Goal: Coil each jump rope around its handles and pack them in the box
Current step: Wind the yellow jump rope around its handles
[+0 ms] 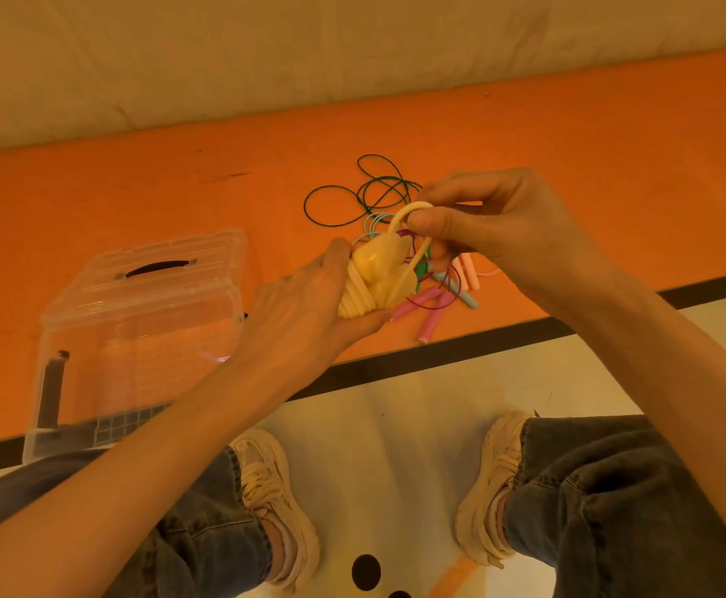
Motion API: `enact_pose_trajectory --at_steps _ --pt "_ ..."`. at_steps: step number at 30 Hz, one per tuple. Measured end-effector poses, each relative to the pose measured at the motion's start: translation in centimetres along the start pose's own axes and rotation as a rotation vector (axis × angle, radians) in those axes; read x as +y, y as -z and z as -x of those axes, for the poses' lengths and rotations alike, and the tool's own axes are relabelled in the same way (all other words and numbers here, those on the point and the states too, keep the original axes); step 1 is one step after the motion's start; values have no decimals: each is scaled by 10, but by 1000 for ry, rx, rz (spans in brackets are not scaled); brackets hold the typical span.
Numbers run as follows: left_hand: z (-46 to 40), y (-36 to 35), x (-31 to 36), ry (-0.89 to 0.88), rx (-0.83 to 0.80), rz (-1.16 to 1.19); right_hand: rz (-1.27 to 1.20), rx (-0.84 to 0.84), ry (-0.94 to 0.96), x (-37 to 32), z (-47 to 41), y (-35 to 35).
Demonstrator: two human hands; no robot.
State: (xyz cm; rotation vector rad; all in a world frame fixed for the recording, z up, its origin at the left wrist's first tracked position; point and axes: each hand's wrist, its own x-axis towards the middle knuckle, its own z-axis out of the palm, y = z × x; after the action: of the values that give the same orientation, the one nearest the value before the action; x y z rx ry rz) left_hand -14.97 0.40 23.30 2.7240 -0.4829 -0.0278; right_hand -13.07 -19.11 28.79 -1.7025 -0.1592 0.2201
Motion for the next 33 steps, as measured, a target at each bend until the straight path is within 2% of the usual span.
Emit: enact_pose_trajectory --at_steps 2,5,7,13,17,22,25,27,31,33 --pt "-1 0 0 25 -34 81 -52 -80 4 -2 2 0" --pt "-4 2 -1 52 -72 194 -235 -290 -31 -5 4 -3" --pt "-4 3 -2 69 -91 227 -354 -322 -54 -4 3 -4" --pt "-3 3 -3 123 -43 299 -366 -60 18 0 -3 -6" --pt "-2 4 0 122 -16 197 -267 108 32 0 -4 -13" --pt "0 6 4 87 14 73 -27 150 6 0 1 -16" --pt "-1 6 5 75 24 53 -52 151 -30 1 1 -17" --pt "-1 5 4 94 2 101 -86 137 -68 3 -1 -15" --pt "-3 5 2 130 -32 267 38 76 -123 4 -3 -9" --pt "-4 5 2 137 -43 283 15 73 -131 5 -4 -7"
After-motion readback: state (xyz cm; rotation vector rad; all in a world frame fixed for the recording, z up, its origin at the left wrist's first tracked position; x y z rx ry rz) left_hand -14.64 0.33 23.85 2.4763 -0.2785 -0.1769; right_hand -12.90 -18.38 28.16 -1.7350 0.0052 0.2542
